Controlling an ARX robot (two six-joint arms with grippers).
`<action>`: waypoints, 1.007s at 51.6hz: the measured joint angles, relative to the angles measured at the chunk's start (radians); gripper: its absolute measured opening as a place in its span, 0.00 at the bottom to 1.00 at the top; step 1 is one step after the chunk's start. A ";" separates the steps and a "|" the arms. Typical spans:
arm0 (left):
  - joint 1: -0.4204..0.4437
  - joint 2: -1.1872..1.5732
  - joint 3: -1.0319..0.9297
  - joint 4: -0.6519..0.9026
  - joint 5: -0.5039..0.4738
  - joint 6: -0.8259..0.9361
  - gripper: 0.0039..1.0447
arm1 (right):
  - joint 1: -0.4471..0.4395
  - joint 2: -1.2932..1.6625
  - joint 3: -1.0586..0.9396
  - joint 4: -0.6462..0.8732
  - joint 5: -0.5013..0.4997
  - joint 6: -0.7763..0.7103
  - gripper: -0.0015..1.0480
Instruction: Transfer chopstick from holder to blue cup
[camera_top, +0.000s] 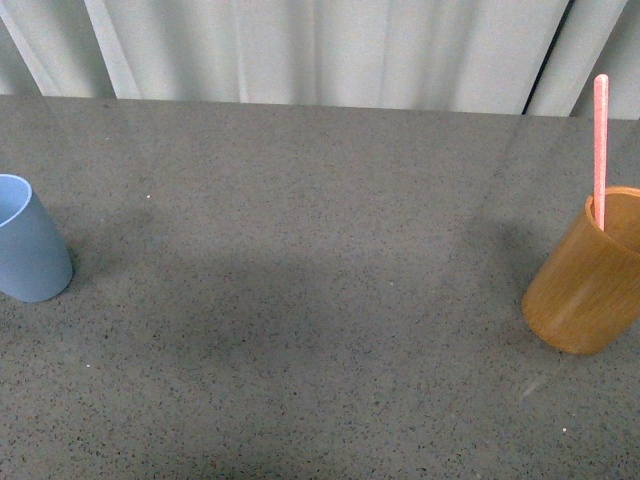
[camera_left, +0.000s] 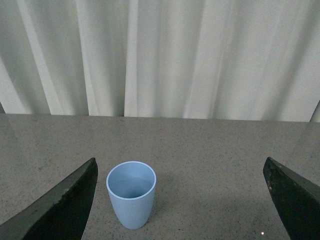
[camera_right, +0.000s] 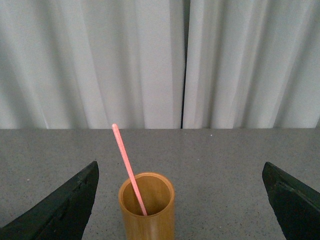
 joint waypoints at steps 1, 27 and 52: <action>0.000 0.000 0.000 0.000 0.000 0.000 0.94 | 0.000 0.000 0.000 0.000 0.000 0.000 0.90; 0.000 0.000 0.000 0.000 0.000 0.000 0.94 | 0.000 0.000 0.000 0.000 0.000 0.000 0.90; 0.000 0.000 0.000 0.000 0.000 0.000 0.94 | 0.000 0.000 0.000 0.000 0.000 0.000 0.90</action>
